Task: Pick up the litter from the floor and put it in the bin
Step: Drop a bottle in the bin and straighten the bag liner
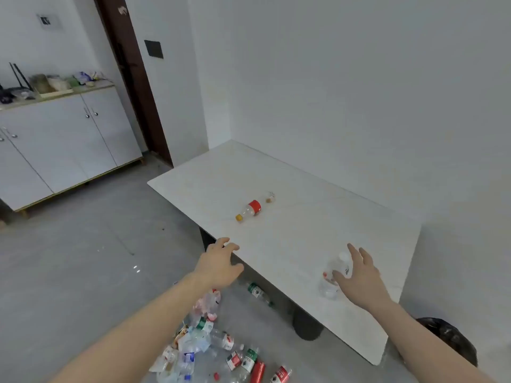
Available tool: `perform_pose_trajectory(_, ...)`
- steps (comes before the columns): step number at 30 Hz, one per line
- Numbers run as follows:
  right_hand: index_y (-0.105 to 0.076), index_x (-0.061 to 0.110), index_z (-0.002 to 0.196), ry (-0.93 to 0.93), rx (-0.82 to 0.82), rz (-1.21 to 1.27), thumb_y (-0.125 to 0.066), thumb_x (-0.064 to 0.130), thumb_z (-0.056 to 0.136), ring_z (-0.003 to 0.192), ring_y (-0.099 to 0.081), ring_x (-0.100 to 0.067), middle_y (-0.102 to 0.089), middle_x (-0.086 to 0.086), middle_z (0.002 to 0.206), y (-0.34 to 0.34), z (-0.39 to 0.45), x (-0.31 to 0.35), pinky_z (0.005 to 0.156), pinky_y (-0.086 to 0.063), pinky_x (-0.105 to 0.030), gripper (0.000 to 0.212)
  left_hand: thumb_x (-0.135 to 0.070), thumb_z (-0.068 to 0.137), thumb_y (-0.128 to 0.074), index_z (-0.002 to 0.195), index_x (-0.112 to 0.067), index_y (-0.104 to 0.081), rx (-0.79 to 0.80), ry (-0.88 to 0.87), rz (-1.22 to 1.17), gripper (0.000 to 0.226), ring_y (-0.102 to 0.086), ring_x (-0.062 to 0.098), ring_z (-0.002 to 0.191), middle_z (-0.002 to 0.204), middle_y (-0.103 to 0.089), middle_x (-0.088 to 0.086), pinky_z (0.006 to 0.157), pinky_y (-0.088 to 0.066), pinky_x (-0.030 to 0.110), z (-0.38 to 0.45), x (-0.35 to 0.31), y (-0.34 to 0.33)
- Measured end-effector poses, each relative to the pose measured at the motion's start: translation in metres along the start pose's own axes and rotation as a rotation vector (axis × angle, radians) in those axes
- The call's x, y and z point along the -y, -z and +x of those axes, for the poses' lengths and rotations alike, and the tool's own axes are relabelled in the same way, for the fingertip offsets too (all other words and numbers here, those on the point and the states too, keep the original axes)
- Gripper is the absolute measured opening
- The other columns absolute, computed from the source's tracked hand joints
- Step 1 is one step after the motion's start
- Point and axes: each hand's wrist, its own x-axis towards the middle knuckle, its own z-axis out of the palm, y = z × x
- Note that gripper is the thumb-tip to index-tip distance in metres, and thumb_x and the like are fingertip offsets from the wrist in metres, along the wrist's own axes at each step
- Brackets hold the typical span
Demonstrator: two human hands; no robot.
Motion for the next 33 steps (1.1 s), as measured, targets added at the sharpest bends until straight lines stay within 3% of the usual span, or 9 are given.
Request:
perform_pose_trajectory(4,-0.015,0.034,0.158,-0.177,0.002,0.048,-0.058,0.044,0.092,0.131,-0.048,-0.039,-0.014,-0.002,0.164,-0.036,0.052,-0.003,0.104,-0.044,-0.045,0.079,-0.043,0.092,-0.055,0.150,-0.028,-0.038,0.146,0.036,0.042,0.062,-0.025,0.028,0.145,0.163,-0.013,0.002,0.114,-0.036,0.044,0.100,0.013,-0.006)
perform_pose_trajectory(7,-0.034,0.028,0.152,-0.247,-0.039,0.075,-0.056,0.034,0.096,0.114,-0.059,-0.031,-0.034,-0.004,0.152,-0.061,0.074,-0.001,0.093,-0.047,-0.039,0.060,-0.043,0.092,-0.055,0.151,-0.029,-0.035,0.189,0.026,0.124,0.064,-0.026,0.030,0.143,0.163,-0.010,0.005,0.112,-0.037,0.043,0.176,0.029,-0.018)
perform_pose_trajectory(9,-0.049,0.027,0.134,-0.250,-0.138,0.089,-0.056,0.024,0.097,0.089,-0.064,-0.024,-0.047,-0.004,0.135,-0.073,0.082,0.004,0.081,-0.048,-0.037,0.038,-0.042,0.092,-0.056,0.151,-0.029,-0.035,0.194,0.013,0.142,0.064,-0.029,0.030,0.140,0.161,-0.011,0.005,0.110,-0.038,0.043,0.220,0.037,-0.026)
perform_pose_trajectory(12,-0.056,0.029,0.108,-0.207,-0.248,0.134,-0.059,0.018,0.096,0.065,-0.061,-0.004,-0.053,0.007,0.113,-0.086,0.085,0.023,0.064,-0.041,-0.029,0.016,-0.041,0.091,-0.057,0.152,-0.029,-0.035,0.208,0.006,0.161,0.066,-0.027,0.032,0.141,0.161,-0.010,0.006,0.110,-0.039,0.042,0.269,0.044,-0.038)
perform_pose_trajectory(16,-0.058,0.032,0.100,-0.099,-0.221,0.160,-0.063,0.016,0.095,0.077,-0.060,0.009,-0.052,0.017,0.105,-0.105,0.086,0.055,0.063,-0.039,-0.020,0.017,-0.039,0.091,-0.055,0.154,-0.034,-0.031,0.257,0.036,0.205,0.068,-0.022,0.034,0.144,0.164,-0.003,0.008,0.112,-0.037,0.043,0.316,0.057,-0.054)
perform_pose_trajectory(21,-0.059,0.038,0.091,-0.076,-0.182,0.243,-0.065,0.014,0.092,0.070,-0.062,-0.007,-0.055,0.020,0.106,-0.117,0.091,0.078,0.062,-0.039,-0.017,0.025,-0.036,0.093,-0.051,0.153,-0.031,-0.035,0.312,0.045,0.234,0.063,-0.027,0.035,0.140,0.157,-0.017,0.008,0.112,-0.037,0.043,0.353,0.076,-0.075)
perform_pose_trajectory(24,-0.061,0.037,0.089,-0.040,-0.158,0.289,-0.068,0.013,0.090,0.062,-0.059,-0.012,-0.056,0.020,0.105,-0.128,0.087,0.089,0.061,-0.040,-0.016,0.025,-0.033,0.084,-0.043,0.141,-0.021,-0.046,0.307,0.025,0.249,0.058,-0.037,0.035,0.126,0.138,-0.032,0.010,0.104,-0.043,0.045,0.366,0.088,-0.089)
perform_pose_trajectory(28,-0.063,0.036,0.089,0.019,-0.115,0.322,-0.069,0.013,0.090,0.058,-0.056,-0.013,-0.057,0.019,0.103,-0.142,0.077,0.102,0.059,-0.041,-0.015,0.024,-0.020,0.089,-0.047,0.135,-0.025,-0.055,0.242,-0.009,0.152,0.046,-0.041,0.032,0.122,0.136,-0.035,0.009,0.101,-0.045,0.041,0.347,0.096,-0.096)
perform_pose_trajectory(33,-0.064,0.034,0.089,0.060,-0.062,0.361,-0.068,0.010,0.088,0.079,-0.060,-0.008,-0.057,0.020,0.099,-0.139,0.046,0.112,0.065,-0.046,-0.015,0.024,-0.023,0.094,-0.052,0.127,-0.024,-0.056,0.011,-0.152,0.026,0.033,-0.046,0.028,0.109,0.121,-0.043,0.008,0.087,-0.051,0.041,0.254,0.109,-0.086)
